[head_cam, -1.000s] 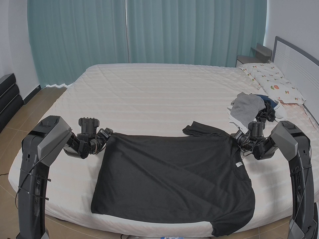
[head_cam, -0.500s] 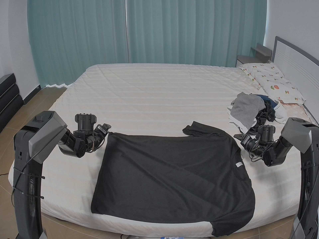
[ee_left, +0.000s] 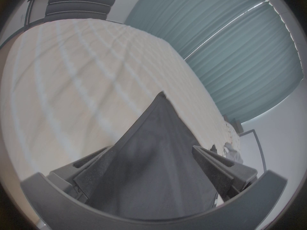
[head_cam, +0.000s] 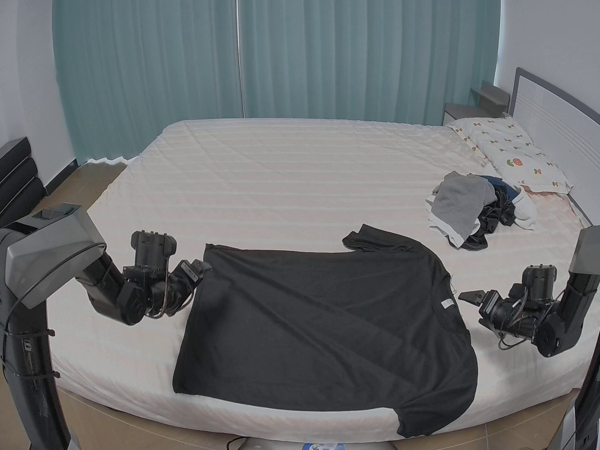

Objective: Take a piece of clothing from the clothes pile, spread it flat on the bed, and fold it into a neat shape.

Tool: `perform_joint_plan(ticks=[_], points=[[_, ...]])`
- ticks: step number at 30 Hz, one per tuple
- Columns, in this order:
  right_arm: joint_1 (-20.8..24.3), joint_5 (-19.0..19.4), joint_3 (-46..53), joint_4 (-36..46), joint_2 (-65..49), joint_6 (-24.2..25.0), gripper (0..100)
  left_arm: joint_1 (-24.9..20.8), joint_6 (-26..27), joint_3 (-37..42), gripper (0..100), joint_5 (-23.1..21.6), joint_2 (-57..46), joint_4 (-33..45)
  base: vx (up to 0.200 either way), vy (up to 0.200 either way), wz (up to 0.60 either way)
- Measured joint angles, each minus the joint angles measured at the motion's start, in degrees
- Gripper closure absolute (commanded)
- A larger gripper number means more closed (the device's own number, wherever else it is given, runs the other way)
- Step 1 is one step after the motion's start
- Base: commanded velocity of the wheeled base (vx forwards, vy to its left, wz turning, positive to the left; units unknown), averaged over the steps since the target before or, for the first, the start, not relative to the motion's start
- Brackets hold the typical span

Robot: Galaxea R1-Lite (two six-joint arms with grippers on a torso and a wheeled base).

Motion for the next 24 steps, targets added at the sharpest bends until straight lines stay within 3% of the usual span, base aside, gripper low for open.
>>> perform_joint_plan(ticks=[3,8,13,17,21,24], points=[[-0.22,2.33,7.11,-6.63,-2.05,-0.05,0,-0.96,-0.04,8.08,0,-0.12,-2.97,-3.21,-0.2,0.0,0.0],[-0.63,6.33,15.93,-17.85,-3.0,-0.13,0,-3.52,0.0,18.55,0,-0.41,-7.11,-8.92,0.0,0.0,0.0],[-1.33,7.92,20.36,-21.38,-0.83,-0.17,0,-4.88,0.78,23.25,0,-6.23,-9.56,-10.35,0.0,0.0,0.0],[-2.18,8.94,21.33,-21.58,0.66,-0.24,0,-3.57,6.95,24.3,0,-11.22,-10.41,-9.89,0.0,0.0,0.0],[-2.89,10.19,21.55,-21.6,1.49,-0.27,0,-1.51,15.65,23.82,0,-12.26,-10.34,-6.0,0.0,0.0,0.0],[-3.19,10.74,21.64,-21.6,1.99,-0.28,0,-0.4,17.87,22.53,0,-12.51,-9.95,-0.9,0.0,0.0,0.0]])
